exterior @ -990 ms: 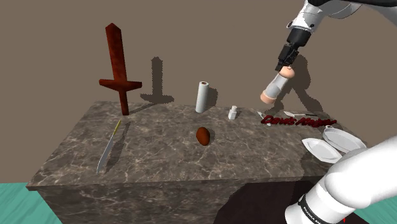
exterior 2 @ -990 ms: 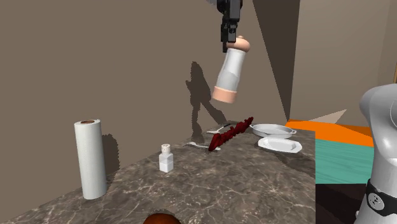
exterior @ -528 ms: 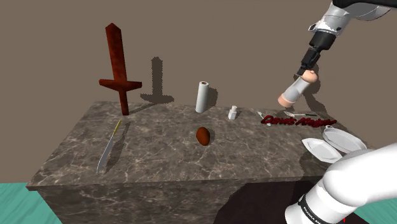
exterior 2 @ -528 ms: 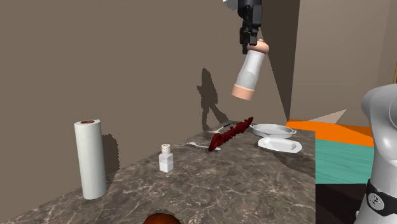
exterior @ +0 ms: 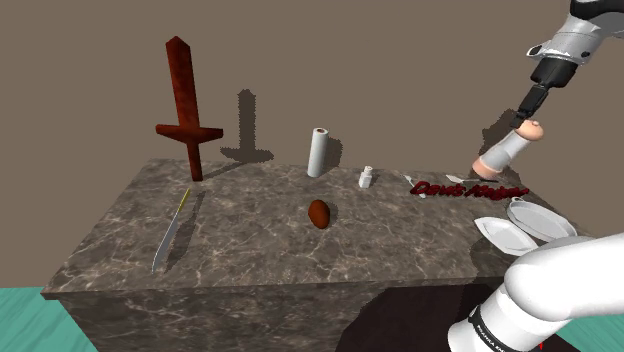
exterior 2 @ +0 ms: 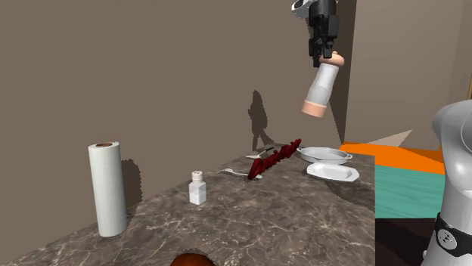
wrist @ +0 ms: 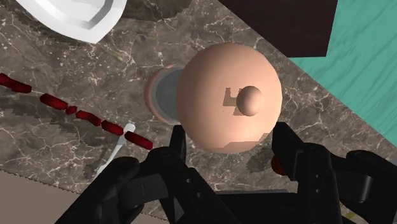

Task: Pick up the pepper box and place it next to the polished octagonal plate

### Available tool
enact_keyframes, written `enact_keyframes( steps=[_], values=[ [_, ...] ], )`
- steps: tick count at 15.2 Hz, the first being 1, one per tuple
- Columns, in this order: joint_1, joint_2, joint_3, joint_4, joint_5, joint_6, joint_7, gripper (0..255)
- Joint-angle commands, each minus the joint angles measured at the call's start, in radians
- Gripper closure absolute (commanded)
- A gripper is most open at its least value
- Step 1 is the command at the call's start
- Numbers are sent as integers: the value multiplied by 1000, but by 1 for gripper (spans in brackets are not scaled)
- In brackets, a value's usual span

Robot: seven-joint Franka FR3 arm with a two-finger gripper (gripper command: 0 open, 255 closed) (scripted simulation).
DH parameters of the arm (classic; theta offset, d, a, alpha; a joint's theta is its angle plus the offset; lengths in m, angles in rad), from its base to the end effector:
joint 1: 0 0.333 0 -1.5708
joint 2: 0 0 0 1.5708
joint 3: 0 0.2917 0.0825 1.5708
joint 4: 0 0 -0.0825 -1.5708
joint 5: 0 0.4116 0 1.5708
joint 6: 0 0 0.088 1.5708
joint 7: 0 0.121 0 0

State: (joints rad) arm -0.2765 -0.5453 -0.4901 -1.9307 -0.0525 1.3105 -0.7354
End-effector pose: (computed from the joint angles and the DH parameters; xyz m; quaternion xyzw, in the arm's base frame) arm 0.2557 -0.3230 0.6229 -0.9930 -0.0182 -0.0156 0.1155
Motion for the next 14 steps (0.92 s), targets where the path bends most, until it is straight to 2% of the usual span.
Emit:
enact_keyframes(
  steps=[1, 4, 14],
  values=[
    [-12, -9, -33, 8, -26, -17, -45, 255],
    [-29, -21, -82, 23, -65, -40, -111, 255],
    [-49, -68, -92, -147, -91, 85, -111, 255]
  ],
)
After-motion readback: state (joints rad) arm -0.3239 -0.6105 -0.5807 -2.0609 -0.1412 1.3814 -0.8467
